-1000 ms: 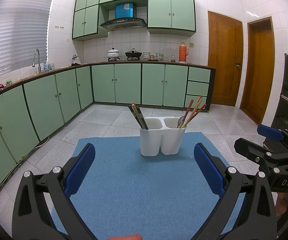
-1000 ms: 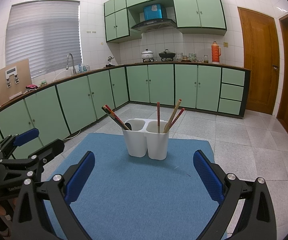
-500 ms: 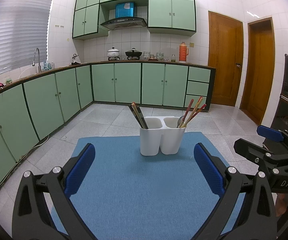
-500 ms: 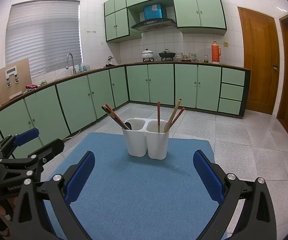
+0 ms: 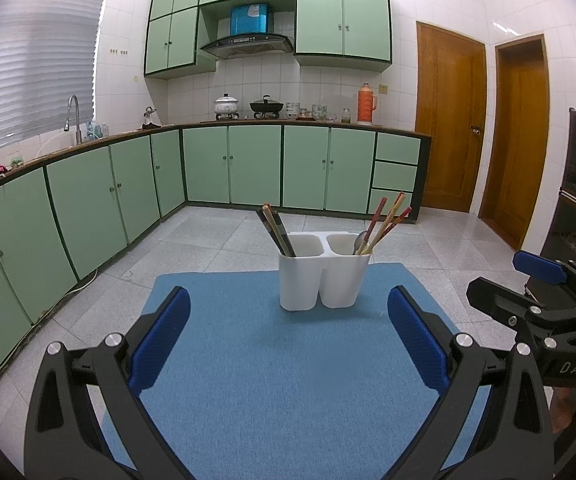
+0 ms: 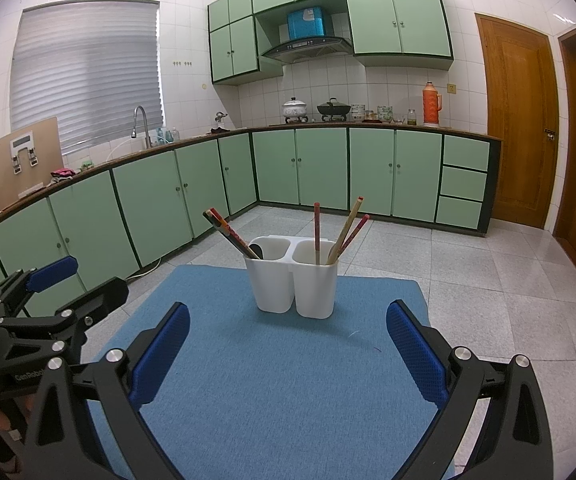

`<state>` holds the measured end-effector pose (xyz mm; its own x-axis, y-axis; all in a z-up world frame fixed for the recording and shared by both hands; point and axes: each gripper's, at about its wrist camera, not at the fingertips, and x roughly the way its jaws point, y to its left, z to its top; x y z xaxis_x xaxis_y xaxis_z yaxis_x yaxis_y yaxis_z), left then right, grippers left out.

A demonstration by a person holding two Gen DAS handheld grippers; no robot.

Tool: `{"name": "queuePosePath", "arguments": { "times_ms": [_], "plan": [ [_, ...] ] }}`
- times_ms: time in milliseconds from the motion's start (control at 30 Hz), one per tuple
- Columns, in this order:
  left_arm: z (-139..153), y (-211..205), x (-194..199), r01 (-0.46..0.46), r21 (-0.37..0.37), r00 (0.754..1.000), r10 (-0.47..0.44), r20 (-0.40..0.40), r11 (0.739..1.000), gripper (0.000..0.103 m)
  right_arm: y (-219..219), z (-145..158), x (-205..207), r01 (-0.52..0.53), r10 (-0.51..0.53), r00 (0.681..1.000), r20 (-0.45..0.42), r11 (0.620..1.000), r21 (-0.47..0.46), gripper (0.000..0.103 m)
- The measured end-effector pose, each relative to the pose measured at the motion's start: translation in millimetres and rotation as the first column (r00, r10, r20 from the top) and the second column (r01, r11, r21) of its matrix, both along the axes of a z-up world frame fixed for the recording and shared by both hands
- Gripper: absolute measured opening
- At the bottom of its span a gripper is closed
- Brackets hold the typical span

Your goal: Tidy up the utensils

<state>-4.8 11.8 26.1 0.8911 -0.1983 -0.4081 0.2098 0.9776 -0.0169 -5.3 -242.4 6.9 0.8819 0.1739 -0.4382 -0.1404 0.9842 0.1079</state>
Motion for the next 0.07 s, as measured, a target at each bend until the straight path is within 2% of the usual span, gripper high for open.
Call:
{"name": "queuePosePath", "arguments": {
  "times_ms": [67],
  "plan": [
    [0.1,-0.3,-0.1,-0.001,0.0,1.0,0.001,0.0,1.0,0.096,0.1,-0.1,0.0,-0.001,0.001,1.0,0.0,1.0,0.0,0.097]
  ]
}}
